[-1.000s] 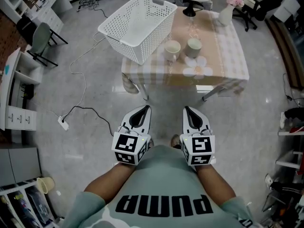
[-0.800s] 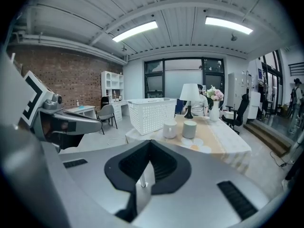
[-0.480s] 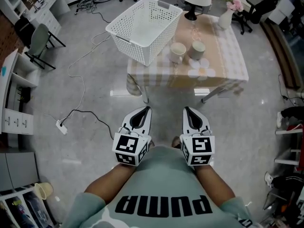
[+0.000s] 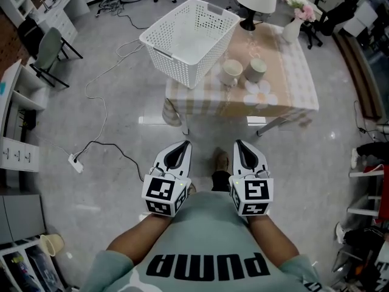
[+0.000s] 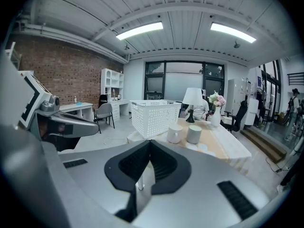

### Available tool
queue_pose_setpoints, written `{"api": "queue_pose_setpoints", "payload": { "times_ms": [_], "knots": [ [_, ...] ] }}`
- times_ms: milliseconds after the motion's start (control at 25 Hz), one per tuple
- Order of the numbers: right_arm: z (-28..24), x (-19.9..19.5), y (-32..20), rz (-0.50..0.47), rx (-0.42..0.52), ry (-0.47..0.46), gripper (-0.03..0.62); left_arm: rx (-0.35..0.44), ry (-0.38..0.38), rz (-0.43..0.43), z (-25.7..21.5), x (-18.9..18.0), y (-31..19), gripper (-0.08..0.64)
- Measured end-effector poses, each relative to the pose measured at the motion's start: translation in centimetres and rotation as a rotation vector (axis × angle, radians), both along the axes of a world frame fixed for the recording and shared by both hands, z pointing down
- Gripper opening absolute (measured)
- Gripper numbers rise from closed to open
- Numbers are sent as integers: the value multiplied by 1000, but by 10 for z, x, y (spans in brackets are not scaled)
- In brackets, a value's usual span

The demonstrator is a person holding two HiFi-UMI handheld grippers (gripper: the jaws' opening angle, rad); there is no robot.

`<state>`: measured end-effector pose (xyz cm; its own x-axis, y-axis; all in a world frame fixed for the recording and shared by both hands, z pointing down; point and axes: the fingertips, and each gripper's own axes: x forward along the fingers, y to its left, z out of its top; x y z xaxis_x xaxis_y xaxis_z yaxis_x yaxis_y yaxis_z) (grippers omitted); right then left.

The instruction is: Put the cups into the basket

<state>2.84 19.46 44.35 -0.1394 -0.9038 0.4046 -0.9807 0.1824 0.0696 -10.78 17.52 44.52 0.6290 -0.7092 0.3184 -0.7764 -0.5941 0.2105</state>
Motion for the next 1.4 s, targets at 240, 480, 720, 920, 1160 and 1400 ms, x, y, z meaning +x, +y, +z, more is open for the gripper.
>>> {"api": "queue_pose_setpoints", "payload": {
  "times_ms": [240,480,720,920,1160,1400],
  "knots": [
    [9,11,-34,-32,-11,-11,12,-4,-14,-43,4,6,-30,3],
    [16,27,-82,-81,-30,0,12,-28,-24,-82,10,23,-69,3],
    [22,51,-130,-122,-51,2,12,-44,-36,-108,12,51,-112,3],
    [22,66,-161,-166,-68,-21,12,-60,-57,-123,12,74,-139,3],
    [28,79,-192,-252,-85,-49,14,-72,-89,-166,14,97,-165,3],
    [25,92,-215,-328,-79,-57,14,-77,-107,-208,14,119,-182,3]
  ]
}}
